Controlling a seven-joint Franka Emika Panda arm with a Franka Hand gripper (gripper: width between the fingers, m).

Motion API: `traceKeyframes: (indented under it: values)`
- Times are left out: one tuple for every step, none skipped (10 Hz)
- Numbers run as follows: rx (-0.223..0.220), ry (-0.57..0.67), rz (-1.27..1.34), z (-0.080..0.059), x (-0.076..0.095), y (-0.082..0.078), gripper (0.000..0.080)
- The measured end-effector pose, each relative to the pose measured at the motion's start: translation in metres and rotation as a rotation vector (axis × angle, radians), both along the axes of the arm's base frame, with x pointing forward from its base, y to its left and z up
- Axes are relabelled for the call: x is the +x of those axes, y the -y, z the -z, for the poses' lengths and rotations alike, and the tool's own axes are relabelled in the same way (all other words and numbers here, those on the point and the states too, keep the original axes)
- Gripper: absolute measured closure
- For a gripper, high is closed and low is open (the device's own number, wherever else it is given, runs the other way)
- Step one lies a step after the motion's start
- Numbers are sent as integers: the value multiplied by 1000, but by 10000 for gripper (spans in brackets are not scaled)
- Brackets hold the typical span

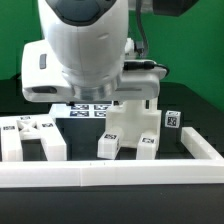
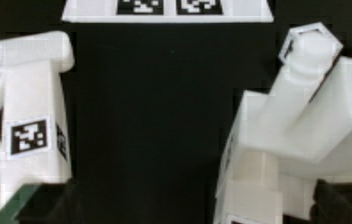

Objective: Assemble chair

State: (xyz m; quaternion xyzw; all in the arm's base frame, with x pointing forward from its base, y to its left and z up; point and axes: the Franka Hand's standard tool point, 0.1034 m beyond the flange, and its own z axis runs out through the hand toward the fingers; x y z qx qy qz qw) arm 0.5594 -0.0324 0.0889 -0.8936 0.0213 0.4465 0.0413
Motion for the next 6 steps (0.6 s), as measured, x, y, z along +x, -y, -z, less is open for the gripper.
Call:
traceKeyframes:
  values:
    - [-11,101,-2,-1,20,3,150]
    - [-25,222,-3,2,35,4,150]
    - [-27,274,4,-1,32,3,150]
    - [-36,365,7,1,38,6,150]
    - [-40,429,8,4,37,10,150]
    - [-40,519,-4,7,39,15,150]
